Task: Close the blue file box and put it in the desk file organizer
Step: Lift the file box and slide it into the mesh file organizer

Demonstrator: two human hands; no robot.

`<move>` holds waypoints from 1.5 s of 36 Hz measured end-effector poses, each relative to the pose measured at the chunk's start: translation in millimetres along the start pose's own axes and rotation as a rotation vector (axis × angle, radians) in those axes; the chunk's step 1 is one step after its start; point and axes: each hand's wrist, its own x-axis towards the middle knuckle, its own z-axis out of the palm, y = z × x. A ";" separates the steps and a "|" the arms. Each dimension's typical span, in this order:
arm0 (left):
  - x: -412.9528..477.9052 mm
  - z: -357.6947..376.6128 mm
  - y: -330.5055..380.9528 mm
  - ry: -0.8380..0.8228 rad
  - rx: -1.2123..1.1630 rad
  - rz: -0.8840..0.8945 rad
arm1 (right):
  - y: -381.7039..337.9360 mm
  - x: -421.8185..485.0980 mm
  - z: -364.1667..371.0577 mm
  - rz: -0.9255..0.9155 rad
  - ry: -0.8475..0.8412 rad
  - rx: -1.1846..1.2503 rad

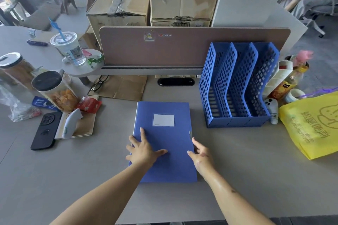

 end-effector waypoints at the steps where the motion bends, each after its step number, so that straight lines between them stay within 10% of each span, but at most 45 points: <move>1: 1.8 -1.7 -0.8 -0.017 0.007 0.004 | -0.7 1.4 0.5 -0.009 0.029 -0.025; 54: 44.8 -34.0 -51.6 -0.117 -0.630 0.212 | -61.7 15.0 10.0 0.188 -0.093 0.240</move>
